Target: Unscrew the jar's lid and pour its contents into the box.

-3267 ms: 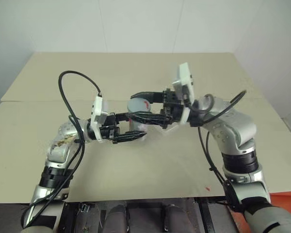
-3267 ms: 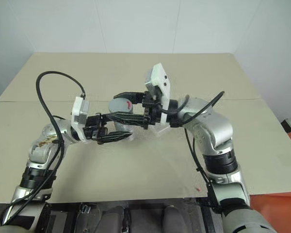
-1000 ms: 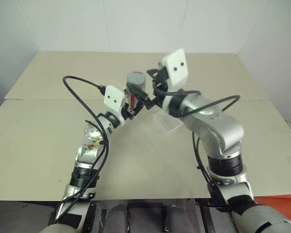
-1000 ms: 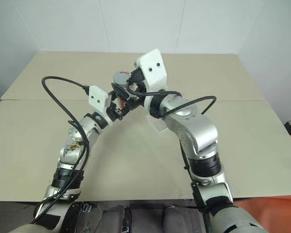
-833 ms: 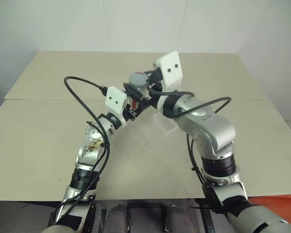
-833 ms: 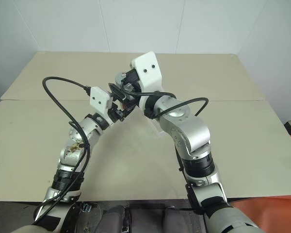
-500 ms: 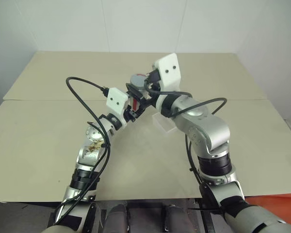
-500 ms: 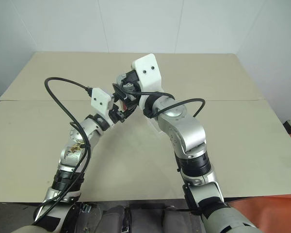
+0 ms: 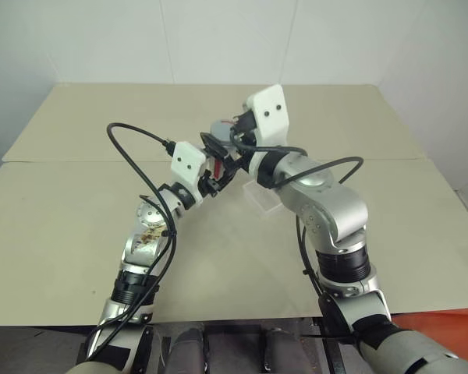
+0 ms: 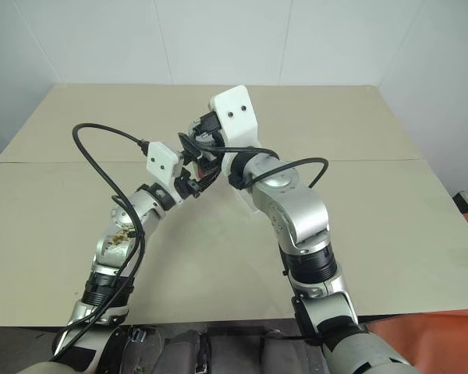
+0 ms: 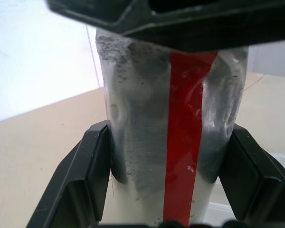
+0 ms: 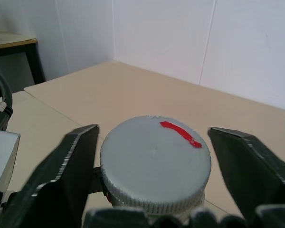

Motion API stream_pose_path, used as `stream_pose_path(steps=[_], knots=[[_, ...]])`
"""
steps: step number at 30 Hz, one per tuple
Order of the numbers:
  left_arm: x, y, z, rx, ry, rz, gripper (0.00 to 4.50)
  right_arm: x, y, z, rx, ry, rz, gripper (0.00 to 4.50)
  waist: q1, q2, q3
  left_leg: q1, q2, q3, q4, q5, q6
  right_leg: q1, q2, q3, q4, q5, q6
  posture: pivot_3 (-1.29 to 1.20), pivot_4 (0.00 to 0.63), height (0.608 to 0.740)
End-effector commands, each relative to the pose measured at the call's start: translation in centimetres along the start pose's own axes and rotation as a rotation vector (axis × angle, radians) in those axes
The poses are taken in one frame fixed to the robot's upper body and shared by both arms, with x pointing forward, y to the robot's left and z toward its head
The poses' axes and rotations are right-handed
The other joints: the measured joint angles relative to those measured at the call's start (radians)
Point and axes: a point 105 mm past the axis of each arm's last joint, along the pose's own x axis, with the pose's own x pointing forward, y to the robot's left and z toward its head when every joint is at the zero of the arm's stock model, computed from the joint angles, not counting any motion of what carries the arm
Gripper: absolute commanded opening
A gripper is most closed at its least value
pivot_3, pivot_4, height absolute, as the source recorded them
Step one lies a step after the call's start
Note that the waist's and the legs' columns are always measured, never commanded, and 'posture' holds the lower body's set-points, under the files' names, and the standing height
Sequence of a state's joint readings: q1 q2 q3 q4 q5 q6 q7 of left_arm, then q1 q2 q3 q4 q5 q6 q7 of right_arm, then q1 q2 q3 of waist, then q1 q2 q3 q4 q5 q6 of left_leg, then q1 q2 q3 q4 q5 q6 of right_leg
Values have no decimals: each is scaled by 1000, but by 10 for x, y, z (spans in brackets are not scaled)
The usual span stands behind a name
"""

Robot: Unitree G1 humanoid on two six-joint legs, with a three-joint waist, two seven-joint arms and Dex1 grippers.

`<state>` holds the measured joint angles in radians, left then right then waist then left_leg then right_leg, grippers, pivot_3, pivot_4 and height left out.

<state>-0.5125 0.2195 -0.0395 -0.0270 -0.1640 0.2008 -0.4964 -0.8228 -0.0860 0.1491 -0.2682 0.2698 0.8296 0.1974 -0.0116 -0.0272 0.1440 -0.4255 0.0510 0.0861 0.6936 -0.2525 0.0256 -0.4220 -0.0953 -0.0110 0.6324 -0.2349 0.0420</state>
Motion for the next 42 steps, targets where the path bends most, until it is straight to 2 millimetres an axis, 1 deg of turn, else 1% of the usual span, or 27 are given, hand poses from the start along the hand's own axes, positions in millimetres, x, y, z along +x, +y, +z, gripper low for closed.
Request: stream_pose_path(steps=[1,2,7,10,13,17,22,27,32,35,38,42], knots=[[1,-1,11,6,-45,-13,2857,-3,4,23,-26,-98,12,2866,0,0,0,0,0,0,0,0,0,0,0,0,0,0,0,0,150,740],[1,-1,10,4,-44,-14,2857,-3,4,23,-25,-98,15,2775,0,0,0,0,0,0,0,0,0,0,0,0,0,0,0,0,150,740],[-2,2,12,-4,-48,-40,2857,-2,3,22,-29,-93,38,2774,0,0,0,0,0,0,0,0,0,0,0,0,0,0,0,0,150,740],[-9,-5,16,-21,-77,-142,2857,-5,5,22,-45,-99,97,2774,-1,0,0,0,0,0,0,0,0,0,0,0,0,0,0,0,150,740],[-21,-12,22,-43,-115,-282,2857,-10,13,22,-56,-107,209,2774,-2,0,0,0,0,0,0,0,0,0,0,0,0,0,0,0,150,740],[-29,-11,23,-49,-123,-360,2857,-15,20,23,-46,-105,298,2774,-1,0,0,0,0,0,0,0,0,0,0,0,0,0,0,0,150,740],[-31,-10,21,-51,-116,-366,2857,-15,21,21,-54,-97,313,2774,0,0,0,0,0,0,0,0,0,0,0,0,0,0,0,0,150,740],[-35,-12,11,-73,-91,-365,2857,-14,18,30,-63,-122,306,2774,-1,0,0,0,0,0,0,0,0,0,0,0,0,0,0,0,150,740],[-39,-14,4,-82,-72,-381,2857,-15,18,34,-68,-135,313,2774,-1,0,0,0,0,0,0,0,0,0,0,0,0,0,0,0,150,740],[-41,-16,5,-87,-79,-405,2857,-16,18,33,-75,-133,319,2774,-1,0,0,0,0,0,0,0,0,0,0,0,0,0,0,0,150,740],[-43,-17,9,-96,-97,-437,2857,-17,19,32,-80,-131,336,2774,-1,0,0,0,0,0,0,0,0,0,0,0,0,0,0,0,150,740],[-42,-16,11,-88,-103,-444,2857,-18,22,31,-88,-131,353,2774,-1,0,0,0,0,0,0,0,0,0,0,0,0,0,0,0,150,740]])
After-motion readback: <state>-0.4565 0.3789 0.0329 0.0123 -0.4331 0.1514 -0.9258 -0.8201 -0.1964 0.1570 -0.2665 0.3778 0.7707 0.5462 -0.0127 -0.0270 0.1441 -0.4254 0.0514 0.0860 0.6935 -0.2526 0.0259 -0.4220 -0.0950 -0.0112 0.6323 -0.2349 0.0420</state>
